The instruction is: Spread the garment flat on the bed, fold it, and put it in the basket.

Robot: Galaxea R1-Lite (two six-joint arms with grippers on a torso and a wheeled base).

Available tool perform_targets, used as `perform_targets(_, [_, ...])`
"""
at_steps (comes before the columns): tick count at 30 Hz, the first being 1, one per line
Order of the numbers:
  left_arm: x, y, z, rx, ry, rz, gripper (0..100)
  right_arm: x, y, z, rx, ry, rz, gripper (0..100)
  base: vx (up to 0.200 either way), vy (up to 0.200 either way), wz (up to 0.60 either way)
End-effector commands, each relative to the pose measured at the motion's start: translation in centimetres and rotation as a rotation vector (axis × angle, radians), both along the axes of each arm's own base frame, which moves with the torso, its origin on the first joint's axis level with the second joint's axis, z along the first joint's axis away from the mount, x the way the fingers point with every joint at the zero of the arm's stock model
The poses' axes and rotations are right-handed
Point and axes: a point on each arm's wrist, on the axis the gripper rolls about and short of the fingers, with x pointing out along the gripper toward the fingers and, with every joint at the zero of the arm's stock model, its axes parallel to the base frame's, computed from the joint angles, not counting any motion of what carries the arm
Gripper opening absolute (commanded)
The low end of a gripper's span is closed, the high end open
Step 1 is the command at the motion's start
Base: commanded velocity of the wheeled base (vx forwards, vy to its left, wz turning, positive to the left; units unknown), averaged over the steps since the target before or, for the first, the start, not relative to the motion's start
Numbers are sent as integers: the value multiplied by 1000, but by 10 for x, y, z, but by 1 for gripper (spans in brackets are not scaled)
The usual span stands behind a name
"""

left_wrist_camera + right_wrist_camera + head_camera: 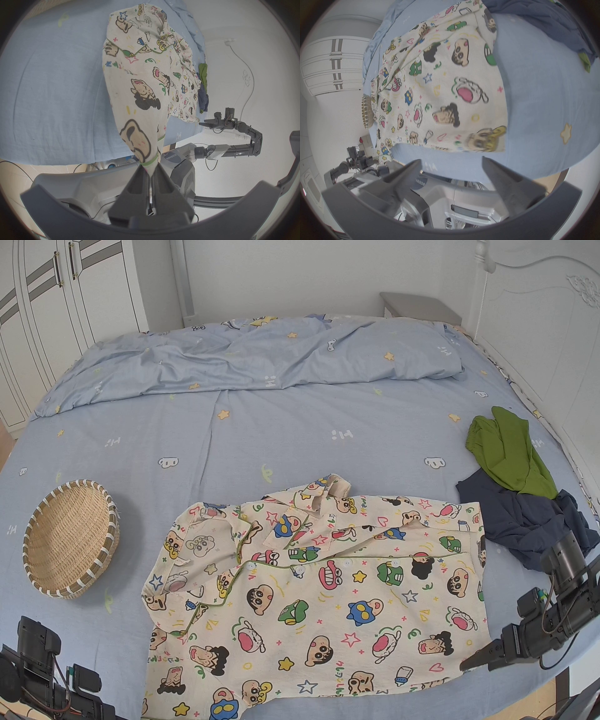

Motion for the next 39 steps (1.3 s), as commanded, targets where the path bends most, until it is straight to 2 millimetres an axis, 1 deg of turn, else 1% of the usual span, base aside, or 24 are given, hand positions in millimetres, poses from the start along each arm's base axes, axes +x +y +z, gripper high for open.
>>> perform_targets(1, [8, 5, -1, 5, 33, 21, 0, -24, -5, -4, 16, 5, 18, 100, 0, 0, 0])
perform_targets(3, [8, 6, -1, 8, 23, 28, 0, -28, -7, -6, 14, 12, 24, 100, 0, 0, 0])
perform_targets(5, [11, 10, -2, 15, 11, 44, 0, -37, -10, -7, 13, 7, 21, 100, 0, 0, 0])
perform_targets(9, [16, 15, -6, 20, 20, 46, 0, -41, -18, -1, 27, -58, -42, 100, 0, 0, 0])
perform_targets(12, [16, 19, -8, 27, 6, 56, 0, -32, -25, 2, 51, -96, -94, 100, 0, 0, 0])
perform_targets(14, [16, 20, -8, 27, 6, 61, 0, -20, -27, -1, 79, -112, -98, 100, 0, 0, 0])
perform_targets(16, [16, 20, -8, 27, 8, 61, 0, -19, -27, -1, 81, -114, -99, 100, 0, 0, 0])
perform_targets(17, [12, 18, -6, 28, 3, 53, 0, 1, -27, -7, 104, -153, -101, 100, 0, 0, 0])
perform_targets(19, [8, 16, -4, 33, -11, 46, 0, 13, -25, -12, 106, -170, -96, 100, 0, 0, 0])
perform_targets(20, [8, 16, -4, 33, -11, 46, 0, 13, -25, -12, 106, -170, -96, 100, 0, 0, 0])
perform_targets(21, [7, 16, -2, 44, -20, 50, 0, 24, -23, -15, 111, -185, -95, 100, 0, 0, 0])
perform_targets(24, [7, 17, -2, 54, -18, 60, 0, 46, -18, -21, 112, -194, -86, 100, 0, 0, 0])
perform_targets(26, [7, 17, -2, 56, -19, 61, 0, 64, -18, -25, 114, -192, -103, 100, 0, 0, 0])
perform_targets(27, [7, 17, -2, 57, -20, 61, 0, 66, -18, -26, 114, -191, -104, 100, 0, 0, 0])
perform_targets(28, [8, 17, -2, 59, -21, 62, 0, 83, -18, -27, 119, -202, -122, 100, 0, 0, 0])
perform_targets(31, [7, 17, -2, 57, -23, 63, 0, 108, -18, -31, 125, -209, -148, 100, 0, 0, 0])
perform_targets(33, [7, 17, -1, 59, -29, 66, 0, 121, -25, -29, 129, -232, -180, 100, 0, 0, 0])
perform_targets(34, [7, 17, -1, 60, -32, 66, 0, 123, -26, -28, 129, -236, -186, 100, 0, 0, 0])
perform_targets(35, [6, 17, 0, 64, -40, 66, 0, 130, -30, -24, 134, -259, -201, 100, 0, 0, 0])
perform_targets(37, [6, 17, 0, 63, -44, 66, 0, 132, -30, -22, 135, -266, -205, 100, 0, 0, 0])
perform_targets(38, [6, 17, 0, 64, -45, 68, 0, 145, -33, -16, 142, -296, -224, 100, 0, 0, 0])
perform_targets(39, [6, 17, 0, 64, -45, 69, 0, 150, -34, -14, 148, -305, -234, 100, 0, 0, 0])
